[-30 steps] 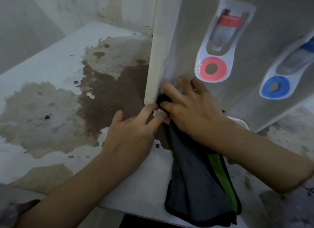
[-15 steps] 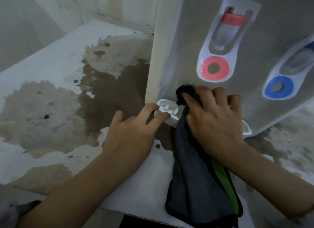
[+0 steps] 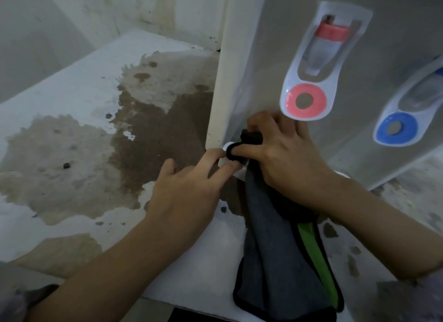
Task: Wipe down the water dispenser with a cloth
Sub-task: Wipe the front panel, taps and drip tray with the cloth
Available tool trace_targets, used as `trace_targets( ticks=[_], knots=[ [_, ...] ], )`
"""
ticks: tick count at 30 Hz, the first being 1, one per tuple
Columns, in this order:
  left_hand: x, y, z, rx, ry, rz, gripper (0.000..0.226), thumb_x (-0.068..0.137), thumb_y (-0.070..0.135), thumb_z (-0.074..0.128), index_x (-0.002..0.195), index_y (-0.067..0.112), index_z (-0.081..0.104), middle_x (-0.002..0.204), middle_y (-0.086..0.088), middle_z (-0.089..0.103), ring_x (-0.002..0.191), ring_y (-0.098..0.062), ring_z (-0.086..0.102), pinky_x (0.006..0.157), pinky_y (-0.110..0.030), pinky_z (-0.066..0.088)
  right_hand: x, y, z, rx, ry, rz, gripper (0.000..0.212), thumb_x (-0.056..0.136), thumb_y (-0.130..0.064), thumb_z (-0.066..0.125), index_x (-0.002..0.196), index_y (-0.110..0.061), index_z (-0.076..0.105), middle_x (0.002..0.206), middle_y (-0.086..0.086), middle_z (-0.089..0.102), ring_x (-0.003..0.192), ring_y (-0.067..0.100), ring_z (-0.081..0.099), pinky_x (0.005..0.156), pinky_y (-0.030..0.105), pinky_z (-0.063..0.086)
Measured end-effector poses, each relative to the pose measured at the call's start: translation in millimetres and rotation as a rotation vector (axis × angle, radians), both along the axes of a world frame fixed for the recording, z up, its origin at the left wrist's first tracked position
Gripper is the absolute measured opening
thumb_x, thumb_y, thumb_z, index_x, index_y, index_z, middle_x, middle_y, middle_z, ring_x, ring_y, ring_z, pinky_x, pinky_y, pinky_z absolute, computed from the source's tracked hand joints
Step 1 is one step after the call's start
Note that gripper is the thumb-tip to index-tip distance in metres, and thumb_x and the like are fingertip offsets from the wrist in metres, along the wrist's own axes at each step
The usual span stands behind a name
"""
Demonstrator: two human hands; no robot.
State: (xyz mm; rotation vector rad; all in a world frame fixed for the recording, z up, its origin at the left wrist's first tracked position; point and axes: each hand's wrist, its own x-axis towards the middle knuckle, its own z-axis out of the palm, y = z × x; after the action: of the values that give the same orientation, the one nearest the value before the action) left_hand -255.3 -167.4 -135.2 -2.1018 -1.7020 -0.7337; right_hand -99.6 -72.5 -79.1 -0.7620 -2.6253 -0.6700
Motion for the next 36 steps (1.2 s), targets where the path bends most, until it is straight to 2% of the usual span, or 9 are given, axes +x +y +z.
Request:
trace_targets(
  ticks=[5,11,15,18,24,27,30,33,36],
  knots=[
    [-1.3,0.1,-1.2,0.009,0.018,0.006,0.049,0.071,0.005,0.07,0.115,0.024,0.062,0.121,0.001,0.06,0.045,-0.017,0.051,0.061,-0.03,0.029,-8.5,-9.4,-11.3,0.201,-0.068,-0.086,0.03,0.074,-0.013,0.046,0.092,-0.022,0.069,0.103,0.005,0.059,0.093,0.03,0.037,0.074,0.038,0.026],
    [-2.3,0.7,-3.0,0.011,0.005,-0.02,0.05,0.072,0.004,0.07,0.117,0.023,0.061,0.122,-0.002,0.06,0.046,-0.018,0.053,0.062,-0.032,0.035,7.0,-16.9,-18.0,0.182,0.106,-0.247,0.042,0.077,-0.015,0.056,0.118,-0.024,0.062,0.104,0.009,0.06,0.085,0.03,0.037,0.067,0.037,0.024],
    [-4.1,-0.1,-2.4,0.005,0.011,-0.021,0.053,0.071,0.002,0.07,0.119,0.022,0.061,0.122,-0.003,0.059,0.045,-0.019,0.051,0.062,-0.031,0.03,13.5,-19.3,-17.7,0.174,0.067,-0.287,0.041,0.08,-0.015,0.048,0.119,-0.017,0.062,0.105,0.01,0.059,0.084,0.029,0.037,0.068,0.037,0.024],
    [-3.9,-1.1,-1.7,0.008,0.008,-0.017,0.054,0.069,0.001,0.07,0.118,0.022,0.061,0.121,-0.002,0.06,0.043,-0.019,0.049,0.063,-0.031,0.026,20.0,-21.2,-13.8,0.181,0.068,-0.282,0.039,0.077,-0.01,0.052,0.113,-0.015,0.065,0.098,0.013,0.058,0.083,0.029,0.036,0.067,0.037,0.023],
    [-3.0,-0.2,-0.1,-0.005,0.014,-0.018,0.056,0.067,0.001,0.072,0.118,0.022,0.061,0.122,-0.003,0.06,0.044,-0.019,0.05,0.063,-0.031,0.025,19.5,-13.3,-2.6,-0.036,0.116,-0.139,0.036,0.072,-0.008,0.047,0.096,-0.021,0.071,0.087,0.014,0.052,0.084,0.028,0.035,0.066,0.034,0.019],
    [-2.6,0.2,-1.1,-0.007,0.024,-0.014,0.053,0.07,0.002,0.071,0.118,0.021,0.061,0.123,-0.004,0.059,0.044,-0.02,0.05,0.063,-0.031,0.026,11.2,-8.0,0.3,-0.068,0.027,-0.103,0.034,0.071,-0.009,0.058,0.098,-0.025,0.072,0.093,0.013,0.051,0.084,0.028,0.035,0.069,0.035,0.021],
    [-2.1,-0.7,-1.6,-0.002,0.025,-0.017,0.052,0.072,0.002,0.07,0.119,0.021,0.059,0.124,-0.003,0.059,0.044,-0.02,0.051,0.063,-0.031,0.027,2.8,-8.5,-2.4,-0.018,-0.086,-0.139,0.032,0.074,-0.015,0.048,0.094,-0.02,0.073,0.101,0.012,0.052,0.087,0.028,0.034,0.071,0.035,0.021],
    [-1.9,-2.1,-0.5,-0.005,0.032,-0.03,0.052,0.071,0.001,0.069,0.119,0.02,0.059,0.126,-0.003,0.058,0.044,-0.02,0.052,0.062,-0.031,0.029,-1.0,-10.7,-1.0,-0.095,-0.086,-0.141,0.032,0.071,-0.012,0.046,0.087,-0.017,0.073,0.099,0.011,0.05,0.088,0.029,0.036,0.068,0.032,0.014],
    [-2.0,-2.6,0.7,-0.002,0.069,-0.026,0.047,0.076,0.002,0.057,0.12,0.02,0.059,0.127,-0.004,0.058,0.043,-0.019,0.051,0.062,-0.032,0.03,0.4,-9.3,-1.1,-0.197,-0.001,-0.082,0.034,0.065,-0.009,0.051,0.087,-0.023,0.073,0.091,0.008,0.046,0.084,0.023,0.03,0.066,0.028,0.005]
  ],
)
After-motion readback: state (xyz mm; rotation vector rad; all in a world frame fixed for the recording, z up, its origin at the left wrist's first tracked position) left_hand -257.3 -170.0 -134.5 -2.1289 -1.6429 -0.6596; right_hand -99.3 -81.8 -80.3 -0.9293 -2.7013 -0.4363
